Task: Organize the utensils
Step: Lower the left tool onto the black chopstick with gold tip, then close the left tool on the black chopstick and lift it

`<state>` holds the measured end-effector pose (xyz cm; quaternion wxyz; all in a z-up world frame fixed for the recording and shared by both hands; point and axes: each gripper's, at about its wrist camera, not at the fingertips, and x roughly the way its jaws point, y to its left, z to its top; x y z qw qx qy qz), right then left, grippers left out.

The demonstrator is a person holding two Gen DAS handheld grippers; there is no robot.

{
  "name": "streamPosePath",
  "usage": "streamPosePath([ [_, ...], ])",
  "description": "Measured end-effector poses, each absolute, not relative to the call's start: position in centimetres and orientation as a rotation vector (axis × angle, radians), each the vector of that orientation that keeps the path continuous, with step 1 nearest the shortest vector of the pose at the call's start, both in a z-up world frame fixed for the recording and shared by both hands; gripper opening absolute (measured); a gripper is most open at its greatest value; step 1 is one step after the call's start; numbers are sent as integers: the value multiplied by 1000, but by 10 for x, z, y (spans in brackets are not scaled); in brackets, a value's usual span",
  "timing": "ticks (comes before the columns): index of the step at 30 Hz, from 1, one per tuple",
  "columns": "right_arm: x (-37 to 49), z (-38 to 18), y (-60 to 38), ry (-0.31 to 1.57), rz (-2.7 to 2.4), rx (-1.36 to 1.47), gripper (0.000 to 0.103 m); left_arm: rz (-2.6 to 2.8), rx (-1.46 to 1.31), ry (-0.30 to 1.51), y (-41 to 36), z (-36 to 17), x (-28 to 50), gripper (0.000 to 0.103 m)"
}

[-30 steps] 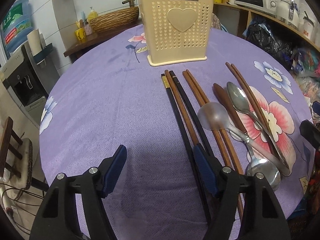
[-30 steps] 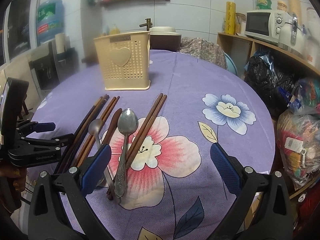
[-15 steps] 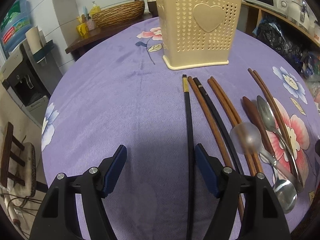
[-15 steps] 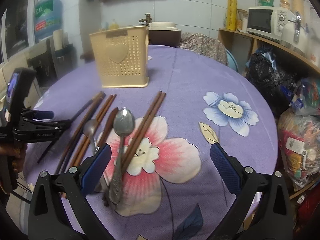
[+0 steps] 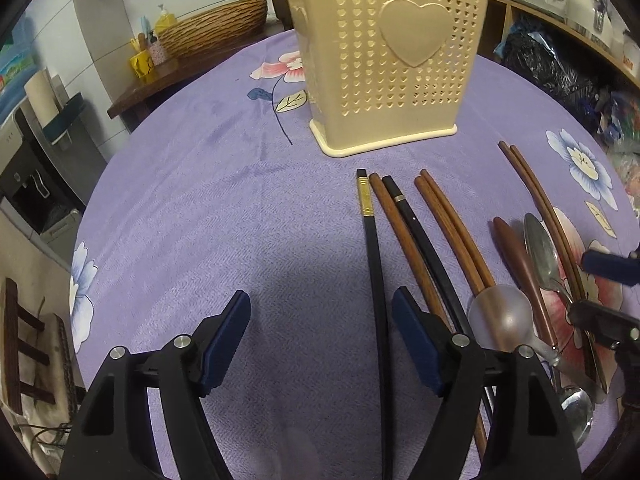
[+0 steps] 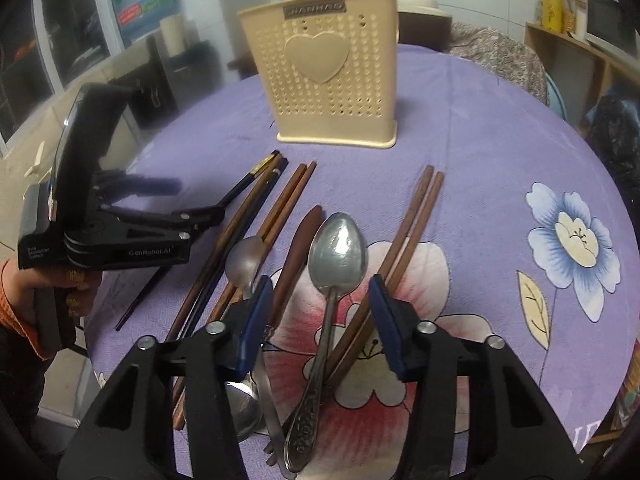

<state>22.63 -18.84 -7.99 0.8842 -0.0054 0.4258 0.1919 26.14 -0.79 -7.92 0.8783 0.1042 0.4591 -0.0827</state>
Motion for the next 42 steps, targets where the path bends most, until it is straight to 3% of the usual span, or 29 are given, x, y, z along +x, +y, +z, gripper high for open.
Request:
streamPosePath([
  [21, 258, -90, -173, 979, 313, -142, 39, -166, 221, 954, -3, -80, 269, 72],
  [30, 272, -89, -168, 1006, 289, -129, 39, -202, 198, 989, -18, -77, 301, 43],
  [35, 273, -90, -167, 995, 290, -124, 38, -212, 231, 980, -34, -76, 309, 13],
  [42, 274, -90, -172, 990, 302, -87, 38, -189, 250, 964, -42, -77, 311, 9],
])
